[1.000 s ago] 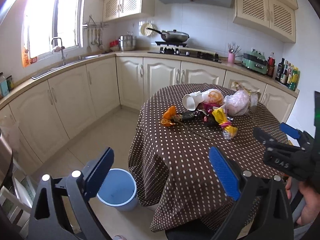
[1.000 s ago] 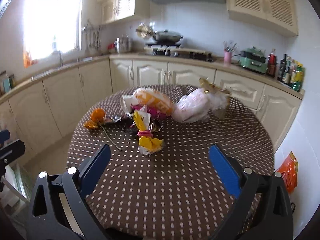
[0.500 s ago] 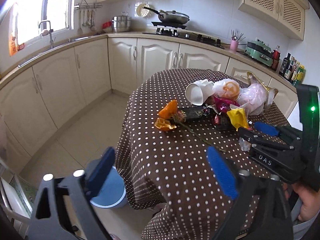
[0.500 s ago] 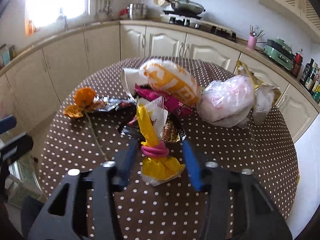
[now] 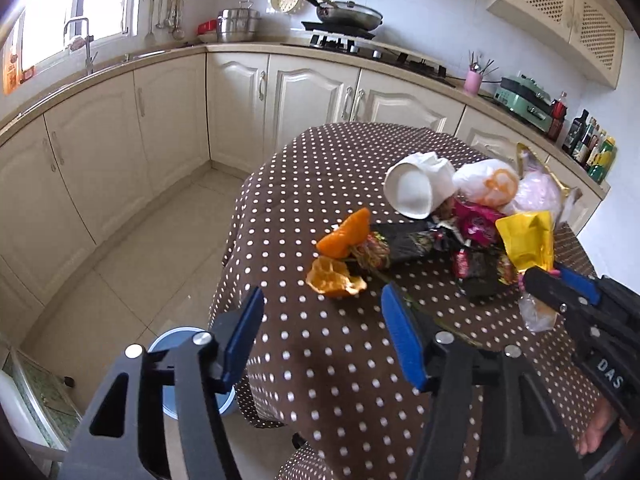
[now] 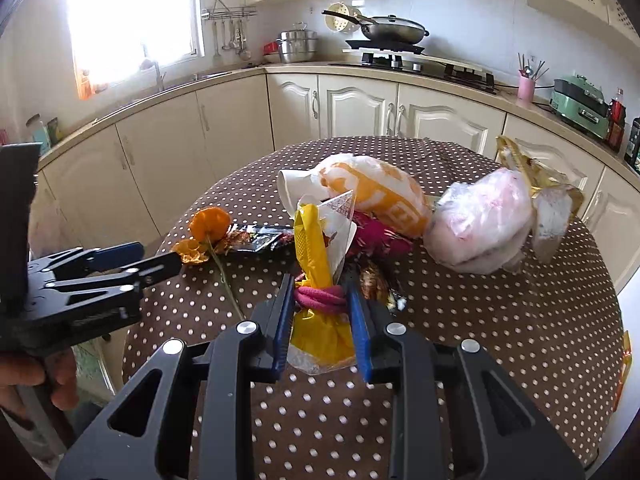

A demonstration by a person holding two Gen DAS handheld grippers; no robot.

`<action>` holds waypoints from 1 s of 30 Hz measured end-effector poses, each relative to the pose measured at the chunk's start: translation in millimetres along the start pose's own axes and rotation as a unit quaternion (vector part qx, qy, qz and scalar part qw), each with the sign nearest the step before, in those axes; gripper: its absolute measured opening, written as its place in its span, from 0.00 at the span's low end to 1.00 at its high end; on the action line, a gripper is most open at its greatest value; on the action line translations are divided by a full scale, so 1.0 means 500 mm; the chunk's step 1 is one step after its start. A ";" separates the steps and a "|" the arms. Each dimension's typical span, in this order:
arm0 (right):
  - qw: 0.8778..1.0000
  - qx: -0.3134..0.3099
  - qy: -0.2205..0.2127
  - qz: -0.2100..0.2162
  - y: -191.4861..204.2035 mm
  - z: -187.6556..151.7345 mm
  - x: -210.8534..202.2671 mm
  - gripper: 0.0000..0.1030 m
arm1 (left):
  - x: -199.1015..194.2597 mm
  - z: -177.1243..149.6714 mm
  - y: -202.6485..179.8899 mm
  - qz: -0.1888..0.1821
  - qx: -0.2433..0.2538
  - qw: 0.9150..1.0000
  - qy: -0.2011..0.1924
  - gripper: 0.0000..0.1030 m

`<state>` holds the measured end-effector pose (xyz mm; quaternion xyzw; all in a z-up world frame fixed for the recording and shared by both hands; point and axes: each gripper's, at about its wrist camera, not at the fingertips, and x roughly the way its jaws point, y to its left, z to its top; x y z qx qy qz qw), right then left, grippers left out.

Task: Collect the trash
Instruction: 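Grasp the yellow wrapped item with the right gripper while the left gripper grasps the orange peel, then carry both items over the blue bucket and open both grippers to drop them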

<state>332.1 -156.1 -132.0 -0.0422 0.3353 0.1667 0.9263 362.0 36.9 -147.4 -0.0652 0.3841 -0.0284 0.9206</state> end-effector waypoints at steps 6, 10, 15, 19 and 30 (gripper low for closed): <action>1.000 -0.001 0.009 0.015 0.019 0.005 0.032 0.24 | 0.049 0.013 0.001 0.001 0.003 1.000 0.013 0.50; 1.000 -0.001 0.008 0.019 0.018 0.016 0.039 0.24 | 0.066 0.021 -0.004 0.004 0.015 1.000 0.010 0.41; 1.000 -0.004 0.008 0.017 0.024 0.019 0.041 0.24 | 0.066 0.025 0.006 -0.010 0.013 1.000 0.006 0.13; 1.000 -0.006 0.007 0.016 0.036 0.014 0.034 0.24 | 0.048 0.014 0.022 -0.037 0.002 0.999 0.000 0.05; 0.998 -0.038 -0.013 0.046 0.145 0.030 -0.003 0.24 | -0.072 -0.039 0.090 -0.040 -0.028 0.998 -0.045 0.05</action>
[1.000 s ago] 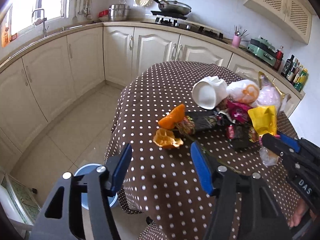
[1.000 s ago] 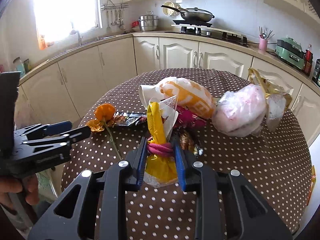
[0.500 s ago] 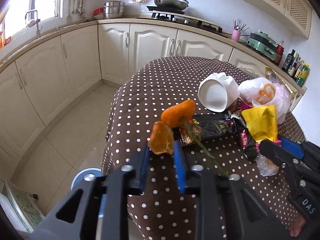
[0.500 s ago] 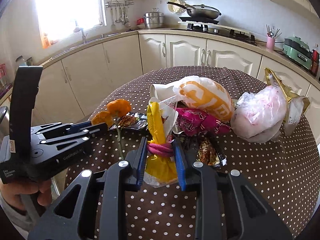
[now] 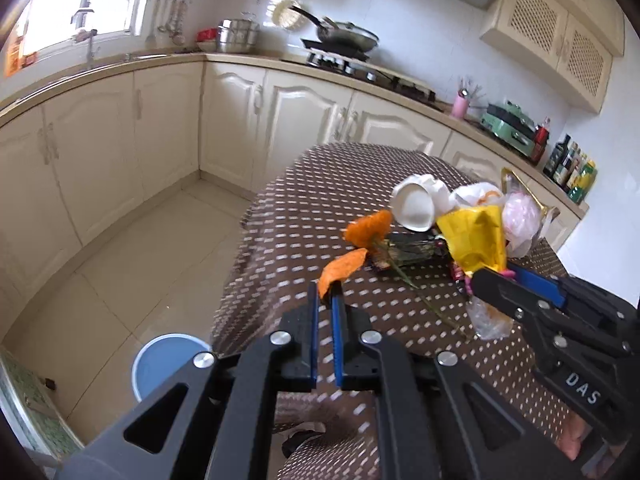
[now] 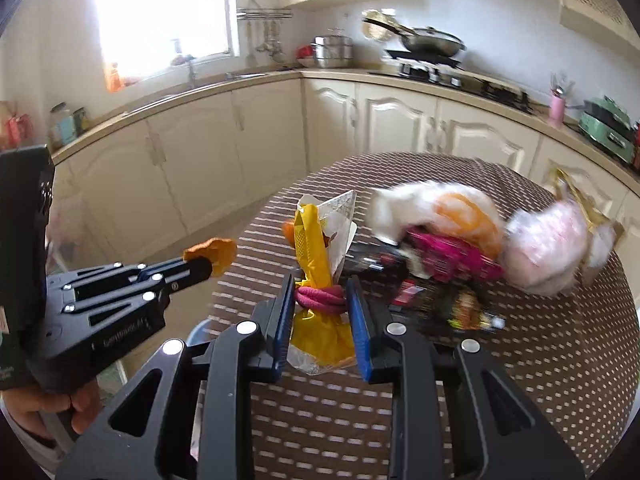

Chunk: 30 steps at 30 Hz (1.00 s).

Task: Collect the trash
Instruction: 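Carry both items over the blue bucket and open both grippers to drop them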

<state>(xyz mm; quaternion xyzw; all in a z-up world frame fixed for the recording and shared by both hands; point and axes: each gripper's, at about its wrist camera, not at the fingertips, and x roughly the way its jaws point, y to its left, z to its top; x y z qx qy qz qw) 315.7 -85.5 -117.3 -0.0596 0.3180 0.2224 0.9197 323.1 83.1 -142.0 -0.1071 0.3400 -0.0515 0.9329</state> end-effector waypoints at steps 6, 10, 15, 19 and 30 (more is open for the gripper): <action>0.996 -0.033 0.014 0.083 0.138 0.020 0.054 0.24 | -0.063 -0.033 0.110 0.043 -0.041 0.998 -0.011 0.05; 0.989 -0.055 0.037 0.130 0.237 0.021 0.116 0.24 | -0.082 -0.064 0.208 0.080 -0.077 0.994 -0.005 0.05; 0.980 -0.079 0.085 0.159 0.339 0.006 0.233 0.24 | -0.062 -0.104 0.317 0.121 -0.111 0.986 0.018 0.05; 0.973 -0.077 0.139 0.165 0.377 -0.030 0.338 0.24 | 0.000 -0.144 0.404 0.142 -0.140 0.978 0.056 0.05; 0.963 -0.061 0.221 0.144 0.397 -0.102 0.613 0.35 | 0.182 -0.218 0.564 0.154 -0.180 0.962 0.134 0.05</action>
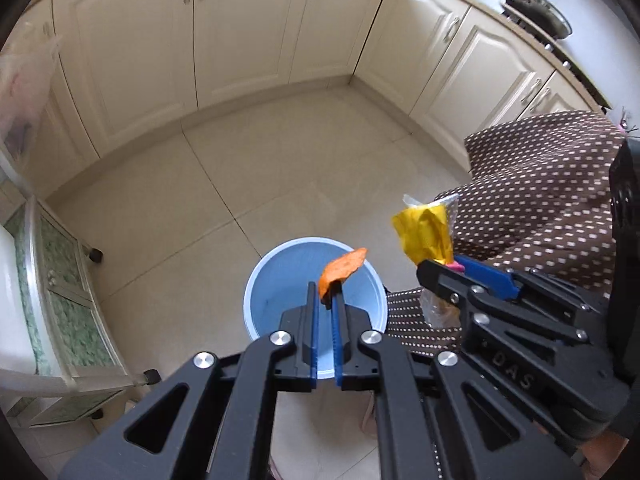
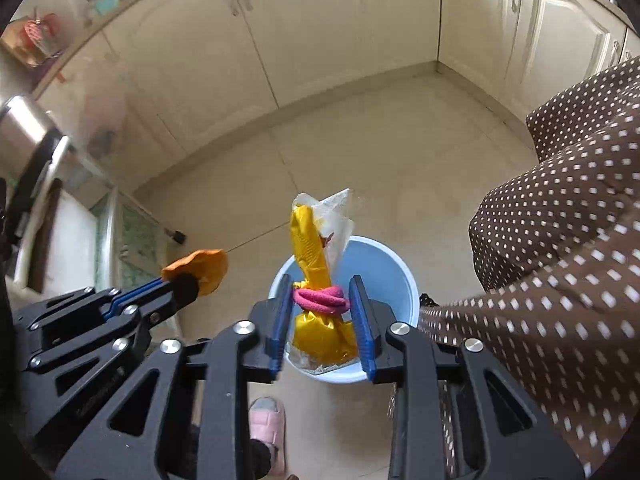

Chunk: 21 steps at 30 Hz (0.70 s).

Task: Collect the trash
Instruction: 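Carry both items over the blue bucket and open both grippers to drop them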

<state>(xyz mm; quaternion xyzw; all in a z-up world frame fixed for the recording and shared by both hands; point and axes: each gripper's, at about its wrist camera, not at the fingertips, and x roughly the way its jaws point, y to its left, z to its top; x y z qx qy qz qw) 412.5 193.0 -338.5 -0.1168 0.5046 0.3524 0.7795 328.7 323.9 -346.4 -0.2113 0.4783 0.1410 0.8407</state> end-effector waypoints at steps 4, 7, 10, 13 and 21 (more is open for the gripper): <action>1.000 -0.008 0.002 -0.016 -0.007 0.009 0.034 0.46 | 0.050 0.021 -0.007 -0.002 0.003 1.000 0.015 0.05; 0.999 -0.013 -0.001 -0.049 -0.010 0.003 0.043 0.46 | 0.074 0.024 -0.011 -0.007 0.003 1.000 0.024 0.05; 0.997 -0.016 -0.010 -0.080 -0.015 -0.009 0.041 0.46 | 0.094 0.022 -0.011 -0.010 0.008 0.999 0.033 0.05; 0.993 -0.024 -0.029 -0.114 -0.019 -0.015 0.029 0.47 | 0.110 0.027 -0.023 -0.017 0.012 0.999 0.039 0.05; 0.987 -0.018 -0.071 -0.146 -0.031 -0.009 -0.015 0.49 | 0.076 0.045 -0.041 -0.030 0.019 0.999 0.016 0.09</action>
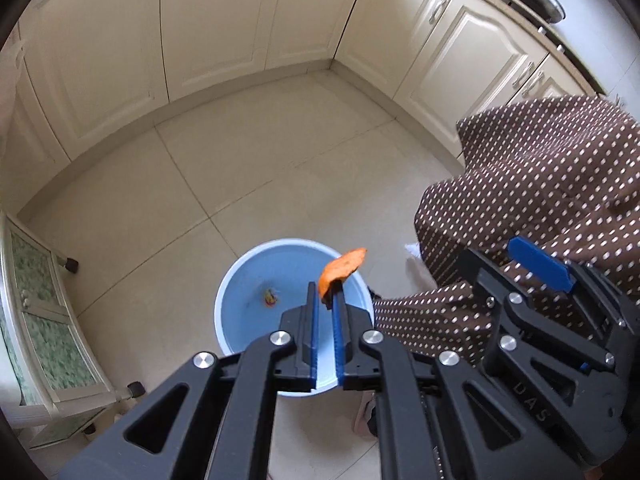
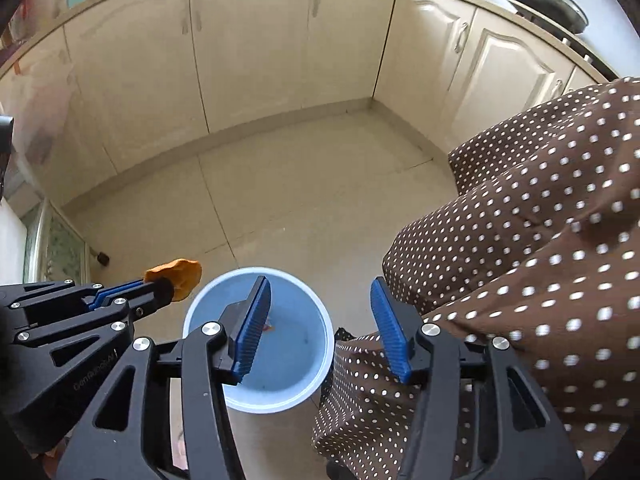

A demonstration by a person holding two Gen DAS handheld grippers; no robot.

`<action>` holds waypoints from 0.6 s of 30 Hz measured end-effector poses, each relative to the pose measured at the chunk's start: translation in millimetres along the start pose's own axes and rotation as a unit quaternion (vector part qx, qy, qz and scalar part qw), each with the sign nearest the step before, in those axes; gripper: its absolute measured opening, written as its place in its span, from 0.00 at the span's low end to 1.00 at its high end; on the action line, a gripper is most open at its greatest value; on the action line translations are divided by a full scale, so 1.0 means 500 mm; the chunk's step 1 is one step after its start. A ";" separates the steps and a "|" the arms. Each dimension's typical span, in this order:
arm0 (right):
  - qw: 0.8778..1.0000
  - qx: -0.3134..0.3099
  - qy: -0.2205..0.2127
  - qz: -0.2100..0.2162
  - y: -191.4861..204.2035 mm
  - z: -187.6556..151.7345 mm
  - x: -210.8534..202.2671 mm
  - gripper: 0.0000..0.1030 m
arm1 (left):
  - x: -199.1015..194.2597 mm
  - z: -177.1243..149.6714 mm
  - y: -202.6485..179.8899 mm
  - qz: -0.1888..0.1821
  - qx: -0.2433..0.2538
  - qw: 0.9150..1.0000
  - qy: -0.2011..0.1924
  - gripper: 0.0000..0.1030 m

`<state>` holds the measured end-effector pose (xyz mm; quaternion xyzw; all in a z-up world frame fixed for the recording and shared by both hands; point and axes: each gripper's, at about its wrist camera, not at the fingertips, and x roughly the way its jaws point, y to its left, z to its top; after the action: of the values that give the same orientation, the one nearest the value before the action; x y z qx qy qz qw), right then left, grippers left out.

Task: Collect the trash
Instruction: 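Carry both items over the blue bucket and open both grippers to drop them, then grasp another orange peel with the left gripper while the right gripper grasps the bread bag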

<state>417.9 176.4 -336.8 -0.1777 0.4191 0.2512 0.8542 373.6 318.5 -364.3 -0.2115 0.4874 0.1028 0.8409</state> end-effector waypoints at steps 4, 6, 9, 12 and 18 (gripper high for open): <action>1.000 0.008 -0.008 0.009 -0.007 0.007 -0.027 0.49 | -0.041 0.003 -0.003 0.005 -0.003 1.000 -0.022 0.32; 1.000 0.008 -0.013 0.012 -0.008 0.007 -0.048 0.50 | -0.062 0.002 -0.003 0.005 -0.006 1.000 -0.028 0.32; 1.000 0.010 -0.020 0.018 -0.006 0.010 -0.081 0.50 | -0.107 -0.004 -0.009 0.005 -0.005 0.999 -0.041 0.33; 0.999 0.013 -0.032 0.025 -0.006 0.014 -0.129 0.50 | -0.160 -0.012 -0.019 0.006 -0.002 0.998 -0.058 0.34; 0.996 0.000 -0.084 0.031 0.001 0.011 -0.280 0.50 | -0.300 -0.040 -0.046 -0.009 0.005 0.994 -0.108 0.37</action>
<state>348.0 140.6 -220.9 -0.1427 0.3513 0.2919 0.8781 291.3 293.9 -237.7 -0.1991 0.3920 0.1148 0.8908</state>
